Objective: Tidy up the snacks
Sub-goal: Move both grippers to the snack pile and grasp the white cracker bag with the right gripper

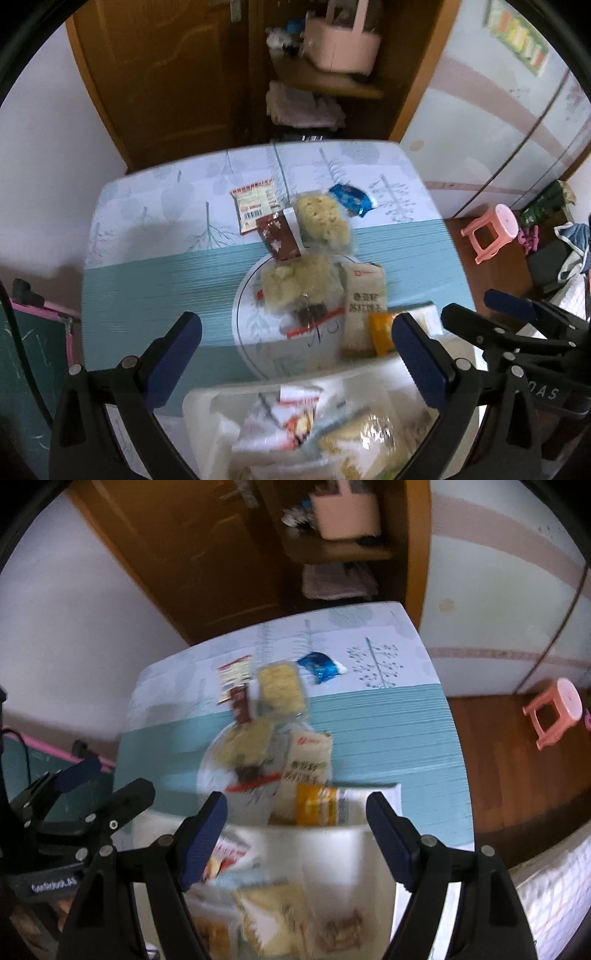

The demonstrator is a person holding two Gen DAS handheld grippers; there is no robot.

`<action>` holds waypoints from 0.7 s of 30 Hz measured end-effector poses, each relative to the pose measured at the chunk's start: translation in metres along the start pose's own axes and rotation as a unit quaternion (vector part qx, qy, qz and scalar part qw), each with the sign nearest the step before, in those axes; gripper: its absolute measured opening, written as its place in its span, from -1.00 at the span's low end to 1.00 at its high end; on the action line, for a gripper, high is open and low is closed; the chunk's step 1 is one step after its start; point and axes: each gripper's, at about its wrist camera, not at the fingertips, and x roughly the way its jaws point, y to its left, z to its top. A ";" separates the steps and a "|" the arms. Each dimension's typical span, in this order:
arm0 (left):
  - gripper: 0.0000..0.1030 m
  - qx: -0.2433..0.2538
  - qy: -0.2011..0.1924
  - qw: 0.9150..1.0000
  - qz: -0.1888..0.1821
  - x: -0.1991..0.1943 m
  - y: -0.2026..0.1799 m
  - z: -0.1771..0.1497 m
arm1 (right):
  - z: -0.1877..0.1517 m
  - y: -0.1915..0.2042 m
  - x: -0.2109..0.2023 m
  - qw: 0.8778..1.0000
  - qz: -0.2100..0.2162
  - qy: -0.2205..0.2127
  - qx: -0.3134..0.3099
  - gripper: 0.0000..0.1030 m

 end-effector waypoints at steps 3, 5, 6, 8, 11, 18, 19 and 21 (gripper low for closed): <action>0.99 -0.018 0.036 0.999 -0.001 0.039 0.004 0.015 | 0.016 -0.014 0.024 0.999 -0.005 0.020 0.033 0.52; 0.99 -0.022 0.059 0.998 0.007 0.066 0.003 0.021 | 0.023 -0.024 0.038 0.998 -0.010 0.029 0.054 0.52; 0.99 -0.024 0.070 0.997 0.008 0.080 0.001 0.024 | 0.026 -0.027 0.044 0.998 -0.012 0.033 0.060 0.52; 0.99 -0.028 0.092 0.995 0.004 0.099 -0.001 0.027 | 0.031 -0.032 0.058 0.997 -0.014 0.045 0.068 0.52; 0.99 -0.033 0.121 0.992 0.003 0.128 -0.005 0.031 | 0.034 -0.036 0.078 0.995 -0.023 0.066 0.065 0.52; 0.98 -0.031 0.160 0.986 0.027 0.170 -0.005 0.032 | 0.033 -0.043 0.111 0.992 -0.021 0.098 0.079 0.52; 0.97 -0.038 0.164 0.985 0.025 0.173 -0.001 0.032 | 0.032 -0.043 0.114 0.991 -0.020 0.102 0.080 0.52; 0.87 -0.057 0.170 0.984 0.015 0.178 0.008 0.032 | 0.032 -0.040 0.122 0.990 -0.015 0.113 0.083 0.52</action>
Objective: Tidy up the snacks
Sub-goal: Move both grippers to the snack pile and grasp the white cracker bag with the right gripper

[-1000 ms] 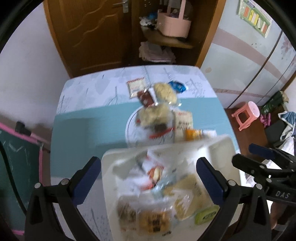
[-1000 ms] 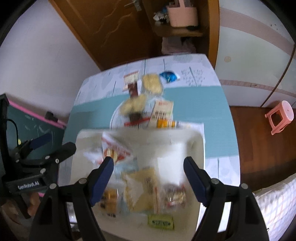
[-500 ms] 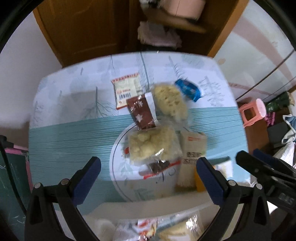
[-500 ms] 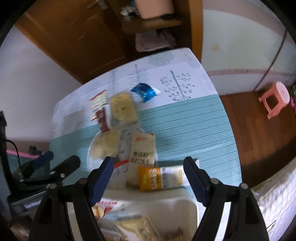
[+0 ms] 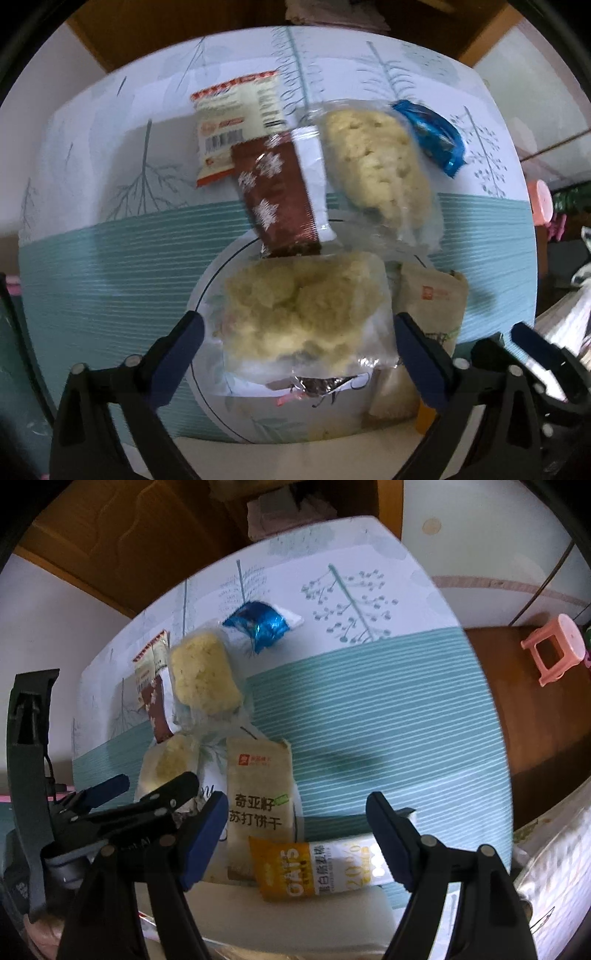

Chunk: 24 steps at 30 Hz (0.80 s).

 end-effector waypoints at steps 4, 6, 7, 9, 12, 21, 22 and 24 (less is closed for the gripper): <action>0.67 -0.027 0.000 1.000 -0.010 0.004 0.018 0.000 | 0.002 0.008 0.013 1.000 -0.001 0.014 -0.005 0.52; 0.55 -0.032 -0.002 0.999 -0.009 0.005 0.026 -0.001 | 0.002 0.014 0.019 1.000 -0.001 0.021 -0.011 0.52; 0.50 -0.033 -0.003 0.999 -0.011 0.006 0.030 -0.002 | 0.002 0.018 0.024 1.000 -0.004 0.026 -0.016 0.52; 0.42 -0.036 -0.007 0.999 -0.017 0.006 0.036 -0.003 | 0.003 0.025 0.031 0.999 -0.010 0.033 -0.023 0.52; 0.29 -0.036 -0.015 0.999 -0.025 0.002 0.046 -0.005 | 0.004 0.035 0.043 0.998 -0.020 0.044 -0.028 0.51; 0.11 -0.039 -0.035 0.998 -0.024 -0.009 0.056 -0.010 | -0.005 0.073 0.063 0.990 -0.102 0.042 -0.090 0.09; 0.10 -0.040 -0.037 0.998 -0.024 -0.012 0.056 -0.011 | -0.006 0.075 0.063 0.990 -0.100 0.040 -0.093 0.09; 0.09 -0.040 -0.046 0.998 -0.025 -0.018 0.057 -0.014 | -0.008 0.074 0.062 0.991 -0.095 0.036 -0.089 0.07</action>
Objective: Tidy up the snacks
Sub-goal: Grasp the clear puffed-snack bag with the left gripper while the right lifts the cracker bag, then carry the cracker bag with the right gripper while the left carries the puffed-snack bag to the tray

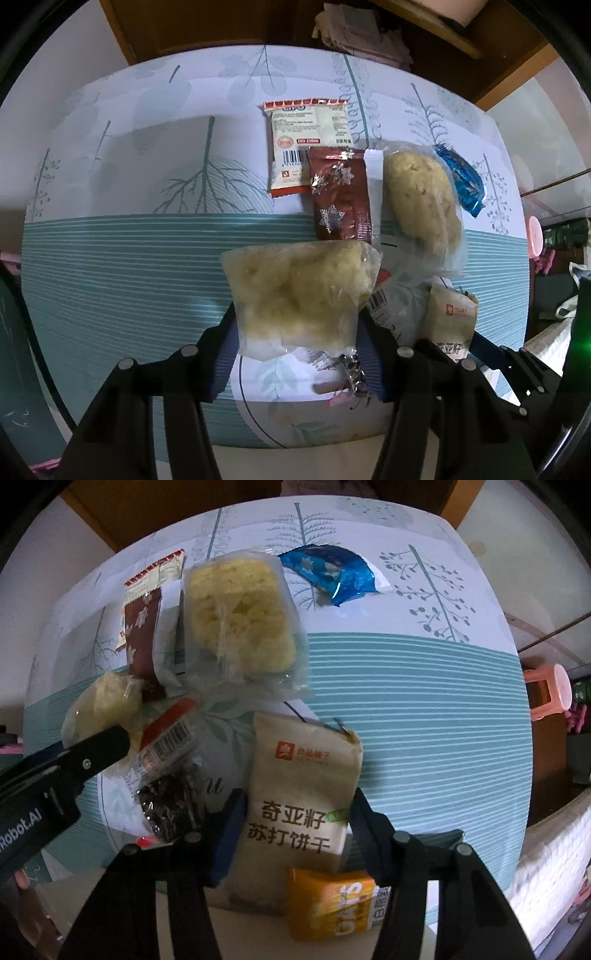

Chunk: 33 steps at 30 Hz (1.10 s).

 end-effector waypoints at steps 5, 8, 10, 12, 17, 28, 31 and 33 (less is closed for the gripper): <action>0.09 0.008 -0.032 0.999 -0.004 -0.028 -0.005 -0.001 | -0.006 -0.018 -0.011 0.999 0.031 -0.012 0.032 0.04; 0.09 0.017 -0.060 0.998 -0.006 -0.053 -0.011 -0.009 | -0.009 -0.028 -0.031 0.997 0.049 -0.039 0.045 0.04; 0.09 0.021 -0.075 0.997 -0.010 -0.071 -0.009 -0.012 | -0.011 -0.033 -0.045 0.995 0.058 -0.059 0.049 0.03; 0.09 0.024 -0.093 0.995 -0.018 -0.090 -0.012 -0.019 | -0.014 -0.037 -0.064 0.992 0.071 -0.087 0.055 0.03; 0.09 0.041 -0.127 0.990 -0.034 -0.136 -0.020 -0.043 | -0.021 -0.050 -0.117 0.981 0.099 -0.154 0.069 0.03; 0.09 0.069 -0.203 0.976 -0.029 -0.218 -0.030 -0.112 | -0.073 -0.060 -0.225 0.951 0.165 -0.256 0.052 0.03; 0.10 0.071 -0.213 0.974 -0.032 -0.233 -0.030 -0.131 | -0.089 -0.060 -0.242 0.945 0.172 -0.274 0.039 0.03; 0.10 0.071 -0.214 0.974 -0.034 -0.241 -0.031 -0.145 | -0.103 -0.061 -0.256 0.941 0.179 -0.284 0.030 0.03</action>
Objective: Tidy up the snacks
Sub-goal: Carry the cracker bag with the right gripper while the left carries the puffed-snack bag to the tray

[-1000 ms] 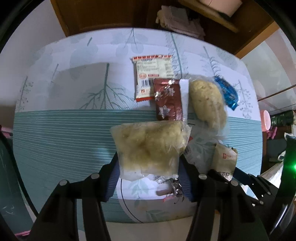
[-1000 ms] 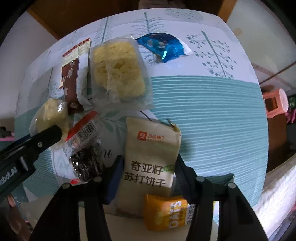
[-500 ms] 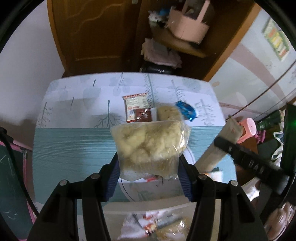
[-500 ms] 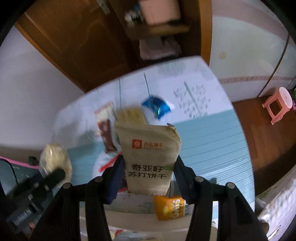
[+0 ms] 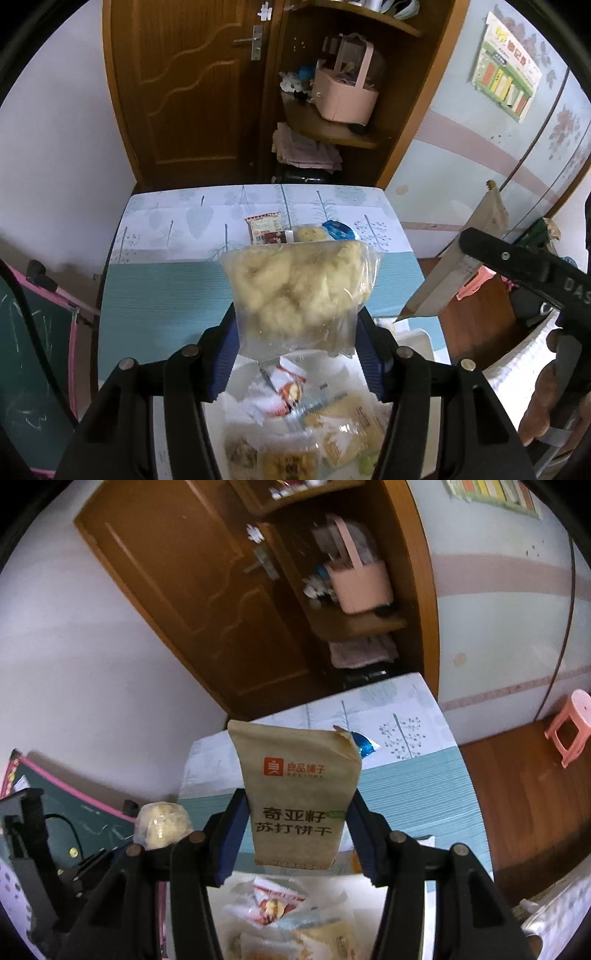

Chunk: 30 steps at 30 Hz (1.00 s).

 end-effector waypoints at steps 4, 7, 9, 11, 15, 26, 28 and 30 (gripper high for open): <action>0.10 0.005 -0.007 1.000 0.006 -0.020 -0.006 -0.017 | -0.010 0.003 -0.026 1.000 0.010 -0.005 -0.013 0.03; 0.10 0.012 -0.016 1.000 0.015 -0.034 -0.012 -0.029 | -0.020 0.001 -0.038 1.000 0.014 -0.006 -0.023 0.03; 0.10 0.013 -0.017 1.000 0.014 -0.040 -0.013 -0.034 | -0.027 0.001 -0.048 0.999 0.015 -0.008 -0.032 0.03; 0.10 0.015 -0.015 1.000 0.015 -0.045 -0.015 -0.041 | -0.034 0.002 -0.055 0.999 0.015 -0.007 -0.043 0.03; 0.11 0.023 0.000 1.000 0.016 -0.048 -0.019 -0.057 | -0.049 0.004 -0.063 0.998 0.019 0.006 -0.059 0.03; 0.11 0.022 0.076 0.997 0.020 -0.024 -0.021 -0.106 | -0.098 0.007 -0.055 0.992 0.006 0.071 -0.104 0.03; 0.11 0.023 0.087 0.996 0.022 -0.018 -0.021 -0.111 | -0.105 0.006 -0.050 0.991 0.004 0.086 -0.105 0.03; 0.11 0.025 0.095 0.995 0.025 -0.014 -0.022 -0.115 | -0.111 0.006 -0.048 0.990 0.000 0.094 -0.108 0.03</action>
